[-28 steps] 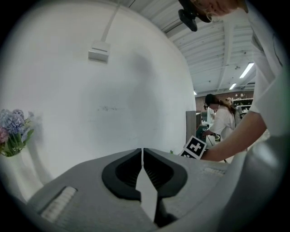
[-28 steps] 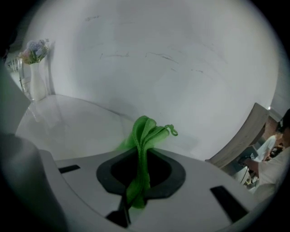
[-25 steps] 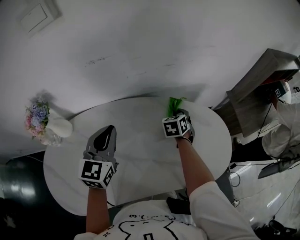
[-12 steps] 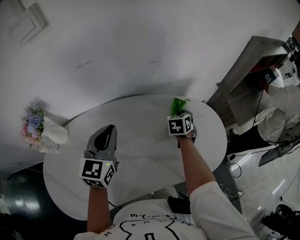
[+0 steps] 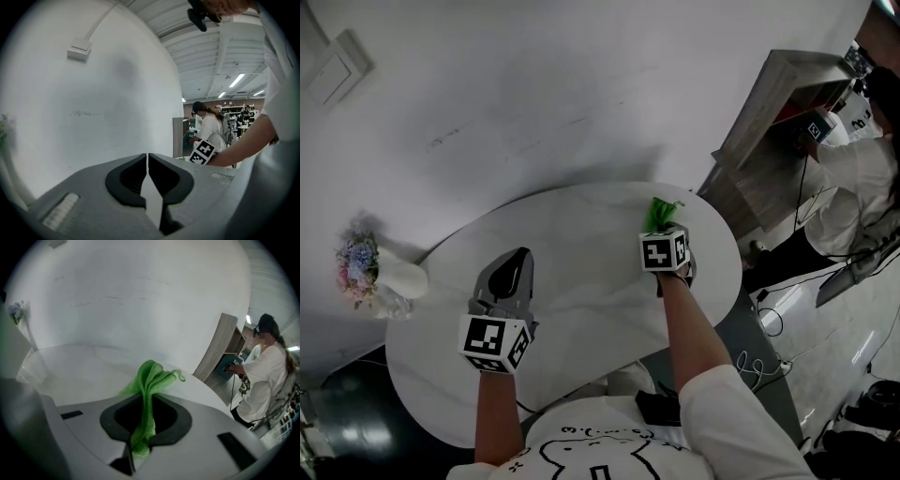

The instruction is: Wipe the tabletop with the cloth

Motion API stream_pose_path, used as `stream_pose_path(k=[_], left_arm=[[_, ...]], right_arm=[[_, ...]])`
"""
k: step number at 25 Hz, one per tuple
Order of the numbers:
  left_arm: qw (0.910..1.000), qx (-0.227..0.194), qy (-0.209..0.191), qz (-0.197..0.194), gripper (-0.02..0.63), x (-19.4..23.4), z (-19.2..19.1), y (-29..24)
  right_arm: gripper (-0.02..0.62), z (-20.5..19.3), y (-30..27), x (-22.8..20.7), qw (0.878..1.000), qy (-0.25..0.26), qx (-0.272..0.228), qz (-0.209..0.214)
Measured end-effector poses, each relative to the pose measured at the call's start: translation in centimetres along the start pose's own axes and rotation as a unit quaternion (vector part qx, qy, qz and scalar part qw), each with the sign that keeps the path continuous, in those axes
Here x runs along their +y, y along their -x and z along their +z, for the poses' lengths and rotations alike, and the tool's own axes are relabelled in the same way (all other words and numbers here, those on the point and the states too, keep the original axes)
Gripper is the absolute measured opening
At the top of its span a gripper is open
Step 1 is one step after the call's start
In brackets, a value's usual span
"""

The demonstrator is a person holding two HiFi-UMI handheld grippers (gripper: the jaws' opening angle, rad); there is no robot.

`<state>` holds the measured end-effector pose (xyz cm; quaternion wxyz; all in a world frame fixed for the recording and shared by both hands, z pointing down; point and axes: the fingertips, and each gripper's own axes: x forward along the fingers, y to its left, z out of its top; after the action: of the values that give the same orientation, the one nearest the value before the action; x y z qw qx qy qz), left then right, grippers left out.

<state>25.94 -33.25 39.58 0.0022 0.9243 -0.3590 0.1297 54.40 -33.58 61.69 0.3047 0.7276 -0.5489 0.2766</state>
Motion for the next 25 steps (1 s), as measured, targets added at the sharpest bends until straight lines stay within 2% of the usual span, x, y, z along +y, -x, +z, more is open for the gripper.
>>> stream_pose_path(k=[25], left_arm=[[0.9979, -0.024, -0.015, -0.059, 0.020, -6.1, 1.8, 0.8]], right_arm=[[0.041, -9.8, 6.4, -7.9, 0.996, -0.050, 0.029, -0.066]])
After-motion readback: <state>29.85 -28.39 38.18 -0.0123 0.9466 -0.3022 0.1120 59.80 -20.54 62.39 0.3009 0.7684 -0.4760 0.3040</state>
